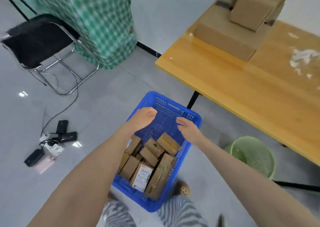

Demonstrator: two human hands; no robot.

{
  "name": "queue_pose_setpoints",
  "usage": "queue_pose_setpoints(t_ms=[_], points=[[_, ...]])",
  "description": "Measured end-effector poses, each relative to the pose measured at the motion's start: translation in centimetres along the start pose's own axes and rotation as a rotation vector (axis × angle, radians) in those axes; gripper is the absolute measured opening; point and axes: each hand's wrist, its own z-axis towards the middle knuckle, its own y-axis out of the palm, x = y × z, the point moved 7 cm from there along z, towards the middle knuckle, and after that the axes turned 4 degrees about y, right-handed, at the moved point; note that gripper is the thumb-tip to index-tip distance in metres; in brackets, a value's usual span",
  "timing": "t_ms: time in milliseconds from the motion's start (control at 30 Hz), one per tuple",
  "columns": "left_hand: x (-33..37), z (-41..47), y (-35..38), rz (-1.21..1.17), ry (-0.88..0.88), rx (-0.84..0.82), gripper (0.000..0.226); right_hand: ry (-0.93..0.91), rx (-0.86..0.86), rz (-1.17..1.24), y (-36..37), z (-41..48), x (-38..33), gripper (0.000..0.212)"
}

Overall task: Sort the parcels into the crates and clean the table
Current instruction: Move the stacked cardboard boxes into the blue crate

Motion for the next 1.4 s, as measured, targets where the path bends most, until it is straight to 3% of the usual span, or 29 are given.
queue_pose_setpoints(t_ms=[133, 333, 600, 833, 1133, 1400], points=[[6.2, -3.1, -1.7, -0.102, 0.048, 0.010, 0.022, -0.080, 0.002, -0.107, -5.0, -4.6, -4.2, 0.040], [15.0, -4.8, -4.6, -0.043, 0.102, 0.017, 0.020, -0.106, 0.108, -0.046, -11.5, -9.2, -8.1, 0.040], [22.7, -5.0, -6.0, 0.006, 0.164, -0.078, 0.056, -0.176, 0.220, -0.027, -18.3, -13.0, -11.8, 0.040], [26.1, -3.9, -7.9, 0.263, 0.266, -0.036, 0.048, -0.188, 0.395, 0.082, -25.5, -16.0, -11.8, 0.040], [30.9, 2.4, -8.8, 0.344, 0.348, -0.066, 0.035, -0.053, 0.491, 0.271, -32.7, -10.9, -10.5, 0.041], [35.9, 14.6, -10.5, 0.332, 0.307, -0.112, 0.056, -0.097, 0.305, 0.092, -38.8, -0.5, -15.6, 0.051]])
